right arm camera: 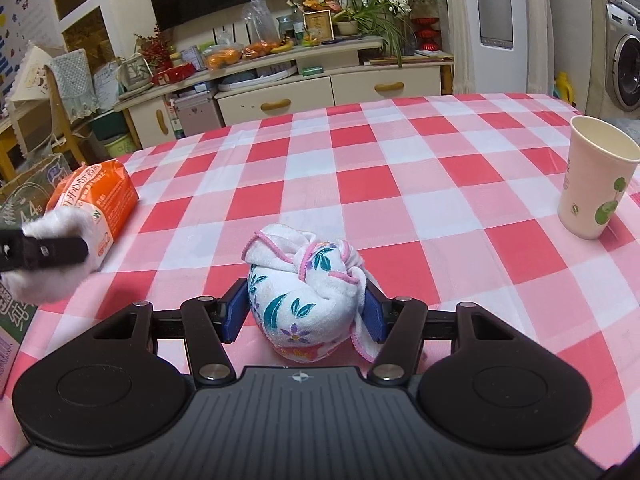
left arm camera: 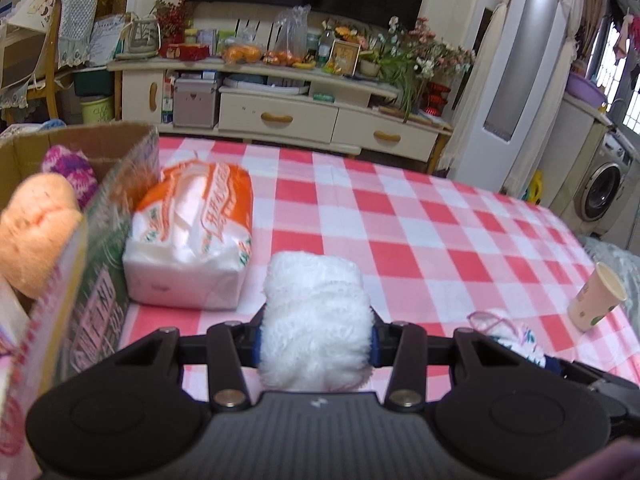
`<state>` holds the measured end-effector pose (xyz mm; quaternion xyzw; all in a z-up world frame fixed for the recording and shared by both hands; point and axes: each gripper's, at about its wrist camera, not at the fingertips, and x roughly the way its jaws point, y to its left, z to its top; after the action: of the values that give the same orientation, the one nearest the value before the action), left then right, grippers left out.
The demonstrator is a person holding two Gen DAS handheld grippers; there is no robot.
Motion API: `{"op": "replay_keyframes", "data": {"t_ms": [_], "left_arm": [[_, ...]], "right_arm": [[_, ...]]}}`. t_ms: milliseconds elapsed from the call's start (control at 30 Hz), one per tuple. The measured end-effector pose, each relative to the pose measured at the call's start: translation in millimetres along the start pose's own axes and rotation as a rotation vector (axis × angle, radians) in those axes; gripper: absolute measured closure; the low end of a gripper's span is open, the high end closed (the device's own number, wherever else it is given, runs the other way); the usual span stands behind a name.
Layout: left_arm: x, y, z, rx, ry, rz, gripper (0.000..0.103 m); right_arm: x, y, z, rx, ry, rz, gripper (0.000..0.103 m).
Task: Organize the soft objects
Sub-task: 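Lift and carry both held items over the cardboard box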
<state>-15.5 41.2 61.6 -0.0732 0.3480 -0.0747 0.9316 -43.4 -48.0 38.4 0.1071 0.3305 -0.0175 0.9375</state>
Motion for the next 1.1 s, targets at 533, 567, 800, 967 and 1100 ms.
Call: {"op": "replay_keyframes", "data": {"t_ms": [533,567,800,967,1100], "left_arm": [[-55.0,46.6,32.9,-0.032,-0.157,0.005,0.06],[-57.5,50.5,34.6,-0.035,-0.166,0.014,0.06],[-73.5,79.3,43.8,-0.06,-0.229,0.097,0.06],[-82.6,96.9,49.7,-0.06,-0.266,0.162,0.06],[-84.7,111.2,52.8,-0.066,-0.282,0.213,0.06]], "right_arm": [[-28.3,59.2,15.0,-0.093,-0.05,0.058,0.031],[-29.8,63.7,16.5,-0.098,-0.05,0.067,0.031],[-40.8,100.0,31.3,-0.157,-0.09,0.126,0.031],[-47.3,129.6,42.9,-0.197,-0.117,0.178,0.031],[-47.8,153.4,52.6,-0.22,-0.131,0.223,0.031]]}}
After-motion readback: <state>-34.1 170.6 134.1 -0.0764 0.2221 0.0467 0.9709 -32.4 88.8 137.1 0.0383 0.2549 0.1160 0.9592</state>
